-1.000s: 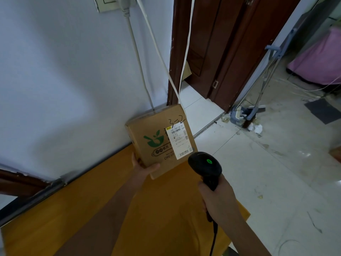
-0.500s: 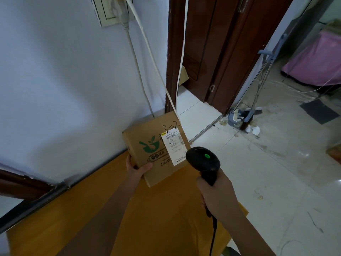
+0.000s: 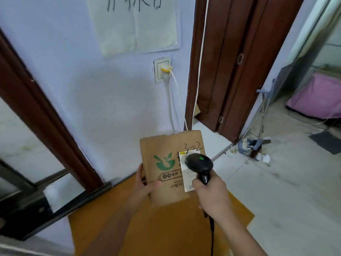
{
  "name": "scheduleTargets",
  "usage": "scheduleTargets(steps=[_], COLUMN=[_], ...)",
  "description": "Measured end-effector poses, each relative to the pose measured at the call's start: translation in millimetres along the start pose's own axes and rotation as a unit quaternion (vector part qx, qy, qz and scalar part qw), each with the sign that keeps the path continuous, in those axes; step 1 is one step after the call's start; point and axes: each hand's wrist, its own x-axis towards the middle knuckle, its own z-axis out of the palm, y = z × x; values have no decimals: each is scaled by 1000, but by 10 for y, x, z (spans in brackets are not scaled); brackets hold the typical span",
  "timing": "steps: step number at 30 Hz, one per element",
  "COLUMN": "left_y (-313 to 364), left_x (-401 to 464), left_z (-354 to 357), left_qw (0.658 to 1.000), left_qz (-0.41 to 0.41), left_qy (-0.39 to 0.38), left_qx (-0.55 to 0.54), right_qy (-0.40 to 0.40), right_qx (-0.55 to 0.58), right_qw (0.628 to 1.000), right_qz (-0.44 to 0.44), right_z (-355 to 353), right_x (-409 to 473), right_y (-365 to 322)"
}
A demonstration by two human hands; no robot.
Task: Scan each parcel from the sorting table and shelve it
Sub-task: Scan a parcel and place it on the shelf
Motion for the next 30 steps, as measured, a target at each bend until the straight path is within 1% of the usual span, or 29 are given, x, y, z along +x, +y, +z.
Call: scheduleTargets(steps=[4, 7, 13, 18, 24, 30], left_y=[231, 305, 340, 310, 167, -180], left_x=[-559, -960, -1628, -2074, -2618, -3360], left_z=[-47, -95, -85, -67, 75, 337], left_qw=[999, 998, 996, 993, 990, 978], left_qz=[44, 60, 89, 116, 118, 115], left_qy=[-4, -1, 13, 30, 80, 172], left_qx=[-11, -18, -20, -23, -11, -31], right_qy=[11, 7, 5, -13, -73, -160], right_qx=[3, 6, 1, -7, -20, -53], right_qw=[1000, 999, 997, 995, 985, 964], right_qz=[-22, -36, -74, -100, -156, -204], right_z=[-33, -50, -142, -281, -470, -709], right_x=[-554, -937, -1529, -1885, -2203, -2510], right_y=[-112, -167, -186, -125, 77, 380])
